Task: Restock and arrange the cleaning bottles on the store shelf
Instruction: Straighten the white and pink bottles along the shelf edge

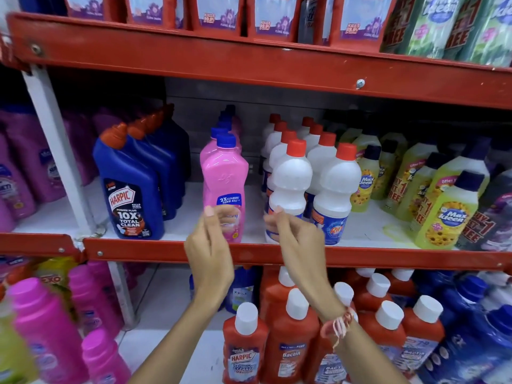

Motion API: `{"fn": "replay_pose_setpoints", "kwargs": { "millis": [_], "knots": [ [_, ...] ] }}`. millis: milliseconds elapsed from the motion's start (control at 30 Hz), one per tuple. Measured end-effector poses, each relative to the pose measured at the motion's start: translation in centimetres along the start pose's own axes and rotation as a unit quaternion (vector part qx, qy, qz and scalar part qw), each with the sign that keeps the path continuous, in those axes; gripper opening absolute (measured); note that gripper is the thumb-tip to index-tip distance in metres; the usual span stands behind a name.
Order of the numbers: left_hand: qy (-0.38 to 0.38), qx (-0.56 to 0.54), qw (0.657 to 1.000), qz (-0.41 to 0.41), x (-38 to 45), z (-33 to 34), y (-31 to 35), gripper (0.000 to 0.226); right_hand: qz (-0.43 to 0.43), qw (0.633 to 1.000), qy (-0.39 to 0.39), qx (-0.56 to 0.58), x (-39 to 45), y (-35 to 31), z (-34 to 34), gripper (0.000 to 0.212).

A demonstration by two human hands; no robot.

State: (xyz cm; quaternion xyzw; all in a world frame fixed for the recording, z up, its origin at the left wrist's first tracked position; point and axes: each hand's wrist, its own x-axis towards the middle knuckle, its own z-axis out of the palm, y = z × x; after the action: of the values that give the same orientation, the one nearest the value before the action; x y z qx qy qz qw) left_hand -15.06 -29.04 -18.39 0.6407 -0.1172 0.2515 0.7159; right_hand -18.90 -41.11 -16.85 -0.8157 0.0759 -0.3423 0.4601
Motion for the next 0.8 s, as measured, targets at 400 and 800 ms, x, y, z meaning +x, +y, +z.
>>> {"fn": "replay_pose_setpoints", "kwargs": {
  "millis": [400, 800],
  "knots": [
    [-0.156, 0.080, 0.976, -0.128, 1.7, -4.1, 0.7, 0.081, 0.206, 0.932, -0.239, 0.177, 2.6, -2.0, 5.1, 0.038],
    [-0.191, 0.105, 0.968, -0.124, 4.5, -6.4, -0.4, 0.109, 0.214, 0.946, -0.228, 0.089, 1.2, -3.0, 5.5, 0.075]
  ]
}}
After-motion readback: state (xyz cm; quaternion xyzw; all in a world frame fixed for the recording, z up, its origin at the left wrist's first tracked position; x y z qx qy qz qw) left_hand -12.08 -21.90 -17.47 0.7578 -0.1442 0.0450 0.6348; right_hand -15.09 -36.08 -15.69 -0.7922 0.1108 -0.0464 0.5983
